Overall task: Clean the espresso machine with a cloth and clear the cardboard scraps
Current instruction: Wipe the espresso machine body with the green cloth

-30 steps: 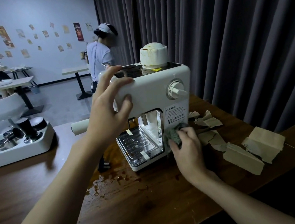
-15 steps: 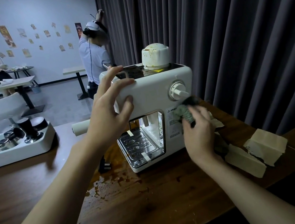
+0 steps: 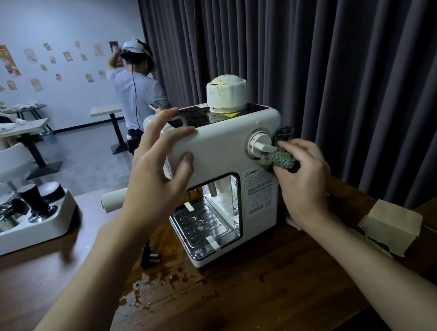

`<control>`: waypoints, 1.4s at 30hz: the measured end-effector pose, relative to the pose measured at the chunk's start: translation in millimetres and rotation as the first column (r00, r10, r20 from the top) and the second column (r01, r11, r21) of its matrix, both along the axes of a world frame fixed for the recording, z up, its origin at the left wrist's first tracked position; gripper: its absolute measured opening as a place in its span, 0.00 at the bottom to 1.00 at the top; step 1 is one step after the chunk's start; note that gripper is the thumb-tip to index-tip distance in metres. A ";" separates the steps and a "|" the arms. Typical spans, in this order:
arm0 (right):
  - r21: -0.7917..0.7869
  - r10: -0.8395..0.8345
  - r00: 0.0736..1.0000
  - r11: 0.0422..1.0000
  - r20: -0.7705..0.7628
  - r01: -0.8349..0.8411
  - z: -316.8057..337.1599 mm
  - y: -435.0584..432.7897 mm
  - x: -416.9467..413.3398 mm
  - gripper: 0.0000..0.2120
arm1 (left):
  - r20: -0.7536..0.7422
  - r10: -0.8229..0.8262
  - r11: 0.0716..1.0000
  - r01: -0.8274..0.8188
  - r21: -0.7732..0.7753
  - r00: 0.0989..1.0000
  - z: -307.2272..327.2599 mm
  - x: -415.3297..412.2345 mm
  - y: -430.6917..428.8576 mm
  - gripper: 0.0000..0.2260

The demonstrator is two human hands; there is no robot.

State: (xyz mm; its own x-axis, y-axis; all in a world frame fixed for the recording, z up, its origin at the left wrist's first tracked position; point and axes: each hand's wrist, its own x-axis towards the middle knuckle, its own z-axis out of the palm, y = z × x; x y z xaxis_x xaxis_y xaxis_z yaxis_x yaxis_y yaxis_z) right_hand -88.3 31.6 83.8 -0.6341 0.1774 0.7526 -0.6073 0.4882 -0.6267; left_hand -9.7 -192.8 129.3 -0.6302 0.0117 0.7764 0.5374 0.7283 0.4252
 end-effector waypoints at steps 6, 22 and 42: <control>-0.053 0.231 0.963 0.973 0.138 -0.226 20.5 15.4 -1.0 0.24 | 0.012 -0.013 1.000 0.012 0.019 1.000 -0.6 0.6 0.1 0.15; 0.207 0.235 0.971 0.948 0.050 -0.241 52.8 34.3 -5.9 0.19 | 0.002 0.002 1.000 -0.002 0.000 1.000 -0.8 0.9 -0.4 0.15; 0.663 0.173 0.959 0.748 -0.226 0.021 33.1 -2.3 14.6 0.24 | 0.031 -0.025 1.000 0.025 -0.002 0.999 1.5 4.2 -3.8 0.15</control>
